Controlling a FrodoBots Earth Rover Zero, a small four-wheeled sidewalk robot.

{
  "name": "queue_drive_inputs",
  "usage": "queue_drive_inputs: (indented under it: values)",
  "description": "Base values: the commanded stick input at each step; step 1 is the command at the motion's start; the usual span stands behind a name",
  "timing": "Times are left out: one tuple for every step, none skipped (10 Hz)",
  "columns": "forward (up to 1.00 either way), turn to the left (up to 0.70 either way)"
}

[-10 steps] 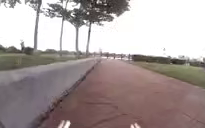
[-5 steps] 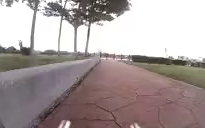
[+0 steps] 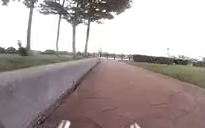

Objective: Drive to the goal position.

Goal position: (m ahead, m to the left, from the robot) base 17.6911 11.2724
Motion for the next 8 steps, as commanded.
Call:
queue_drive_inputs:
  values:
    - [0.7, 0.07]
    - [0.7, 0.07]
    - [0.7, 0.07]
    - [0.7, 0.07]
    - [0.7, 0.07]
    - [0.7, 0.07]
    - [0.7, 0.07]
    - [0.7, 0.07]
